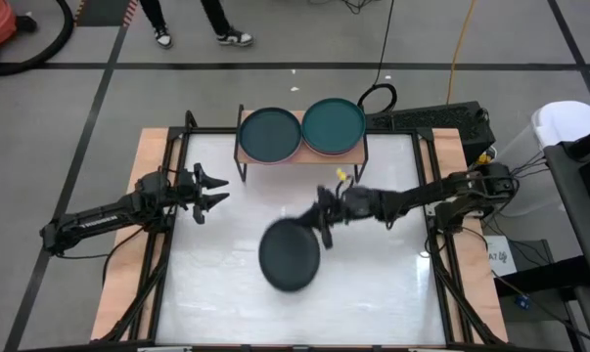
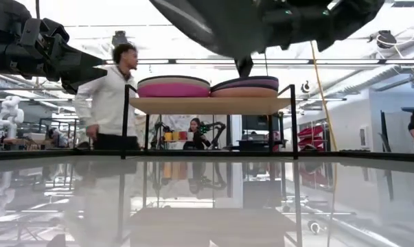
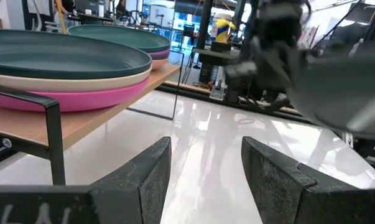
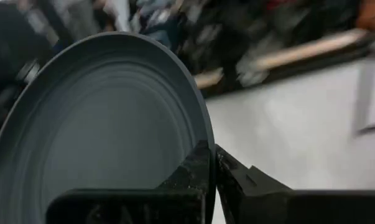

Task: Place and stack plates onto a shelf
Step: Stack the black plate on top of the dark blue plate on the shelf

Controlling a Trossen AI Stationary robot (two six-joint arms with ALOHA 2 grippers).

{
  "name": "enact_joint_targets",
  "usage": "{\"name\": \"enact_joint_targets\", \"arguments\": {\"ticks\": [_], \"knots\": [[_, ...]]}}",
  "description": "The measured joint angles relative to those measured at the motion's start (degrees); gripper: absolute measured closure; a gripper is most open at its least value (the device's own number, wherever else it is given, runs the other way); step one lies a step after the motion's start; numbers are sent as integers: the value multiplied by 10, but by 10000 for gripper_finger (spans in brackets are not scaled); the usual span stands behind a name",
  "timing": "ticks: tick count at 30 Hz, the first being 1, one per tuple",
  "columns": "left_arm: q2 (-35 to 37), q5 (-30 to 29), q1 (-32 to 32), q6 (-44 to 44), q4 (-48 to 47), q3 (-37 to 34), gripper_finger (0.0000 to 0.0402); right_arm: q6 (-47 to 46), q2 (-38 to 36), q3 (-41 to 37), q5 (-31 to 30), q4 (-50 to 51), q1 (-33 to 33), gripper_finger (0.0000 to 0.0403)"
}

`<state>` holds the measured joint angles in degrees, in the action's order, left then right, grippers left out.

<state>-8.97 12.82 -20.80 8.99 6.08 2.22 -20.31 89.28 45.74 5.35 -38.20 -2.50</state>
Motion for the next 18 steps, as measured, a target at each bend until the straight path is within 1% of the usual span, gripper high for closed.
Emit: {"name": "enact_joint_targets", "arguments": {"ticks": [5,8,9,11,15,18], "knots": [[0,0,0,-2,1,0,202,7,-28,14,-11,-14,67,402],[0,-3,0,-2,0,0,202,7,-30,43,-3,-15,100,402],[0,-4,0,-2,1,0,202,7,-30,53,9,-14,112,402],[0,-5,0,-2,1,0,202,12,-30,77,24,4,129,402],[0,-5,0,-2,1,0,202,25,-30,119,23,41,153,402],[0,-5,0,-2,1,0,202,26,-29,139,22,47,167,403]]}}
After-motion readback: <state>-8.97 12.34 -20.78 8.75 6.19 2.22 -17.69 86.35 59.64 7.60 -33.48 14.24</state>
